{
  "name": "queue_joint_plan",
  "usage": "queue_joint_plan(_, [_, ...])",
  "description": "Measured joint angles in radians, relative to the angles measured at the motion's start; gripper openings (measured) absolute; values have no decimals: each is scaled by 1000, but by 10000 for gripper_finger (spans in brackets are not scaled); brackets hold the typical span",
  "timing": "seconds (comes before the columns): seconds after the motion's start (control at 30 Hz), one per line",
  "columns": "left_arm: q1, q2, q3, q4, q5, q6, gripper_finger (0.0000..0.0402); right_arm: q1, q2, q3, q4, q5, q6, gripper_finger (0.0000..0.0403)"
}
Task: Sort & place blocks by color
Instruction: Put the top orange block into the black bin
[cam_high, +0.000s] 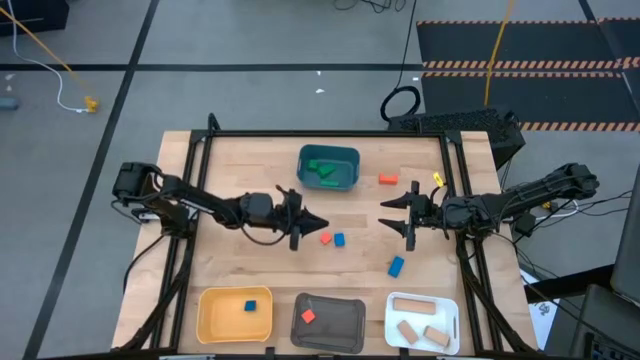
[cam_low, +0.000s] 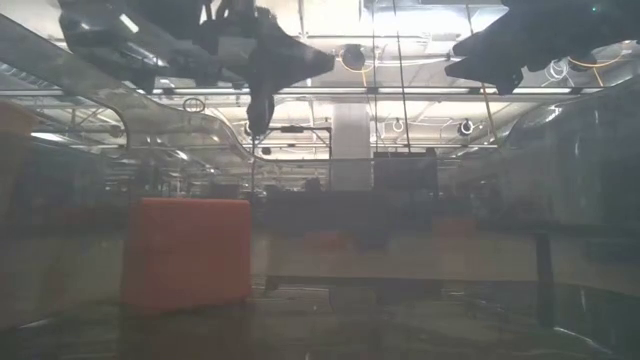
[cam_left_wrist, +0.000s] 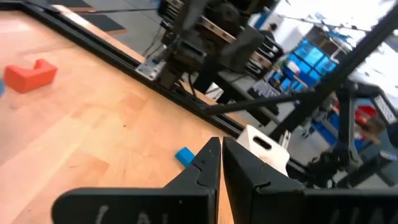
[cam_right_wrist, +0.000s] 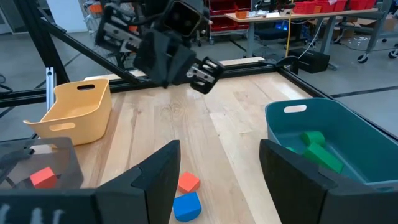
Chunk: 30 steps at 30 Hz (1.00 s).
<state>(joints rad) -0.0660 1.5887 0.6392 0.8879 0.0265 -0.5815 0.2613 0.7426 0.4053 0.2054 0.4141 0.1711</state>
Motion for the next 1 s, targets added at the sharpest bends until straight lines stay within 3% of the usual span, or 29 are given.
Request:
queue_joint_plan(0.27, [-29,0,0,-24,2,16,19,0,0,0,0,0,0,212])
queue_joint_plan(0.5, [-36,0,0,19,0,155,19,0,0,0,0,0,0,212])
queue_joint_plan(0.83, [-34,0,0,-41,0,126,21,0,0,0,20,0,0,212])
queue_joint_plan(1.0, [-22,0,0,-49,0,200,59,0,0,0,25,0,0,212])
